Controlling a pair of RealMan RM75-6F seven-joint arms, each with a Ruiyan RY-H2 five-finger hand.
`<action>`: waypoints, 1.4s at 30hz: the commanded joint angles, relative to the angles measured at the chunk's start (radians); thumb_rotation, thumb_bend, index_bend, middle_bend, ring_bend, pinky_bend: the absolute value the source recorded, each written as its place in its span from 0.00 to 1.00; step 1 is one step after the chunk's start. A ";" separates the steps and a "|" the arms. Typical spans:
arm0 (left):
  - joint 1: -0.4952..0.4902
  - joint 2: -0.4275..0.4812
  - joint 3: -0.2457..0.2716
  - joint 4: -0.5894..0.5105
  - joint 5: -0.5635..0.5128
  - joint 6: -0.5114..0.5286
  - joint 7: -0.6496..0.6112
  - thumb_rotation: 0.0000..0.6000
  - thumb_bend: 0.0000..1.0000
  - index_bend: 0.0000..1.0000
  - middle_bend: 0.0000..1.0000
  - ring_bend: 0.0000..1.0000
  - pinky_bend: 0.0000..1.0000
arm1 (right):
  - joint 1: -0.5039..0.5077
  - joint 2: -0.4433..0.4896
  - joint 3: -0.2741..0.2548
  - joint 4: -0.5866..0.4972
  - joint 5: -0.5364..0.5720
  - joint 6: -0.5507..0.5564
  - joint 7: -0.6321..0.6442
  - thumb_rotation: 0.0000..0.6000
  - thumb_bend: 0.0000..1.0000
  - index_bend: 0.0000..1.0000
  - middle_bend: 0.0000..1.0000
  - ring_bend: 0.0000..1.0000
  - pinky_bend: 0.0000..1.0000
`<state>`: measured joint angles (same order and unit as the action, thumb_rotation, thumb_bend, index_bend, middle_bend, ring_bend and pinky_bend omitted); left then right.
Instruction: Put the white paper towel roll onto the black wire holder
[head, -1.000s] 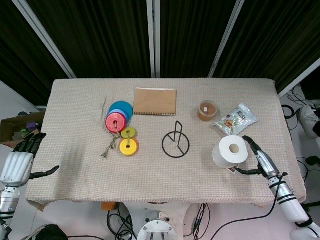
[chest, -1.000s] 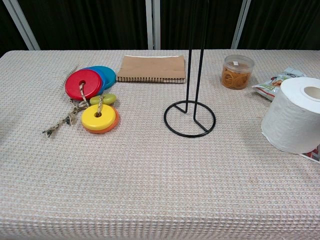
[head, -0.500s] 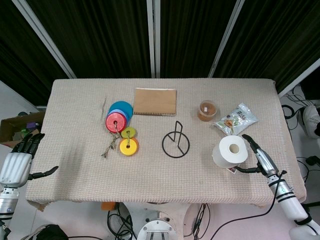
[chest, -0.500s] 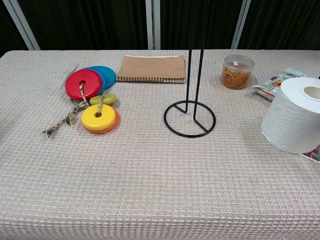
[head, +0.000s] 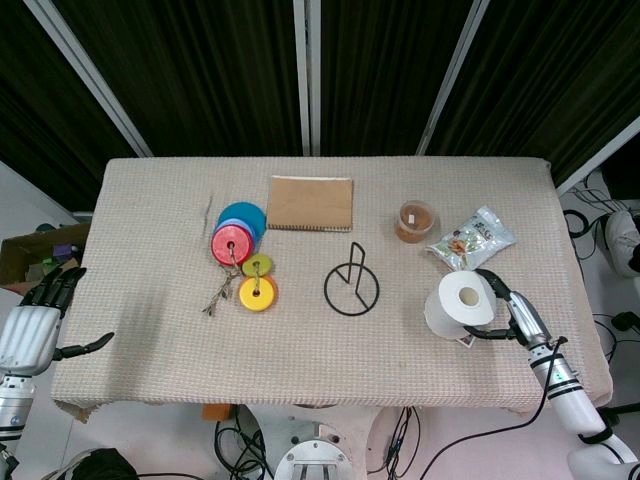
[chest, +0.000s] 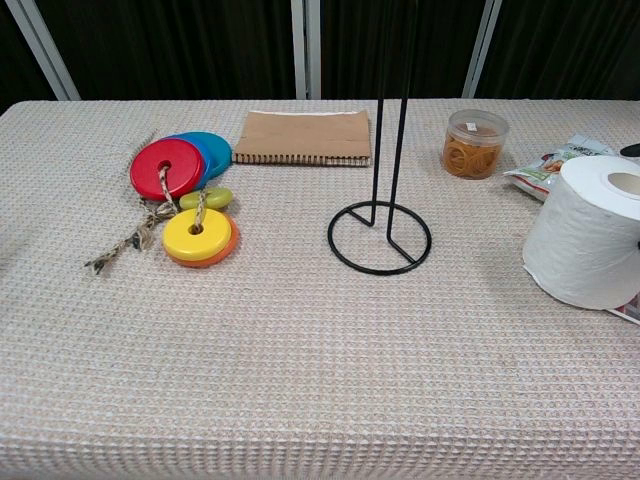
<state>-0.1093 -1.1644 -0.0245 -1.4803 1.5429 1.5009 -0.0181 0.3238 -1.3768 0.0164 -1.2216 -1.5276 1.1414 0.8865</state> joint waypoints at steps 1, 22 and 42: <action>0.000 0.002 0.000 -0.001 0.000 -0.001 -0.001 0.47 0.10 0.07 0.11 0.08 0.25 | 0.002 0.000 0.008 -0.008 0.017 -0.009 -0.009 1.00 0.19 0.45 0.49 0.48 0.58; -0.001 -0.006 0.003 0.017 -0.004 -0.013 -0.019 0.47 0.10 0.07 0.11 0.08 0.25 | 0.030 0.243 0.209 -0.454 -0.085 0.327 -0.083 1.00 0.25 0.56 0.57 0.56 0.65; 0.001 -0.008 -0.004 0.034 -0.031 -0.029 -0.021 0.46 0.10 0.07 0.11 0.08 0.25 | 0.266 0.273 0.346 -0.766 0.130 0.047 -0.440 1.00 0.26 0.56 0.57 0.56 0.66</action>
<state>-0.1084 -1.1727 -0.0281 -1.4460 1.5121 1.4720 -0.0387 0.5749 -1.0968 0.3534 -1.9717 -1.4150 1.2054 0.4668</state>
